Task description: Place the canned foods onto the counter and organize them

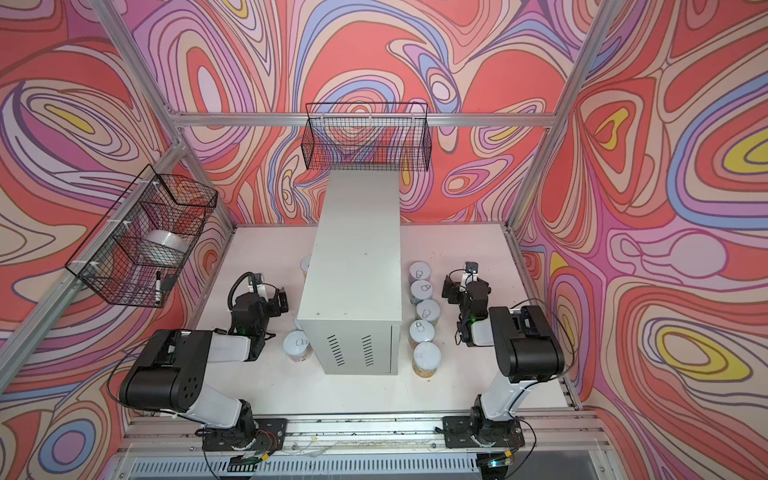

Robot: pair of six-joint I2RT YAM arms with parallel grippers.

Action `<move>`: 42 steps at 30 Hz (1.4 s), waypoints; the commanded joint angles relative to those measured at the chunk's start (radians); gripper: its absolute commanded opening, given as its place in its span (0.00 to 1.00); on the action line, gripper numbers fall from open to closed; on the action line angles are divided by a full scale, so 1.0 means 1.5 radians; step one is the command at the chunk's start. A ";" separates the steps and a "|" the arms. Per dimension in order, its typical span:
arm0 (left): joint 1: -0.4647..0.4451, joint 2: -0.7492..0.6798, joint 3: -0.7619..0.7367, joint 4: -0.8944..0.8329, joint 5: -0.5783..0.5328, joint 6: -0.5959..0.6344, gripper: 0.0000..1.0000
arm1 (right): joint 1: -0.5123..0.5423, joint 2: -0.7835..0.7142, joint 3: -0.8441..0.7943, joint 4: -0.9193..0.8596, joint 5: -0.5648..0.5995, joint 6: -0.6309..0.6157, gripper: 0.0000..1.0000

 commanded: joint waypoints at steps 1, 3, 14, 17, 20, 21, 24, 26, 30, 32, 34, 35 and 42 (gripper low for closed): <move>0.000 0.001 0.007 0.006 -0.005 0.000 1.00 | -0.003 0.002 0.001 0.006 0.003 0.004 0.98; 0.000 0.001 0.007 0.006 -0.005 0.000 1.00 | -0.002 0.001 0.001 0.007 0.003 0.003 0.98; 0.006 -0.001 0.006 0.005 0.009 -0.003 1.00 | -0.002 0.001 0.001 0.007 0.003 0.002 0.98; 0.022 -0.004 -0.006 0.021 0.030 -0.017 1.00 | -0.002 0.002 0.001 0.006 0.002 0.003 0.98; 0.022 -0.003 -0.006 0.022 0.029 -0.020 1.00 | -0.002 0.002 0.002 0.006 0.002 0.004 0.98; 0.023 -0.004 -0.002 0.013 0.031 -0.019 1.00 | -0.002 0.002 0.003 0.005 0.002 0.003 0.98; 0.022 -0.003 -0.001 0.012 0.032 -0.018 1.00 | -0.002 0.002 0.003 0.005 0.002 0.004 0.98; 0.022 -0.002 0.000 0.013 0.032 -0.018 1.00 | -0.002 0.003 0.004 0.003 0.002 0.003 0.99; 0.023 -0.013 0.014 -0.017 0.036 -0.013 1.00 | -0.002 -0.001 -0.002 0.013 0.006 0.004 0.98; 0.023 -0.060 0.031 -0.093 0.023 -0.017 1.00 | -0.002 -0.031 0.005 -0.021 0.035 0.013 0.98; 0.022 -0.112 0.050 -0.168 -0.009 -0.029 1.00 | -0.002 -0.070 0.032 -0.100 0.075 0.023 0.99; 0.022 -0.128 0.057 -0.191 -0.019 -0.031 1.00 | -0.002 -0.092 0.051 -0.151 0.089 0.031 0.98; 0.020 -0.227 0.163 -0.477 -0.061 -0.235 1.00 | -0.001 -0.213 0.222 -0.566 0.149 0.184 0.98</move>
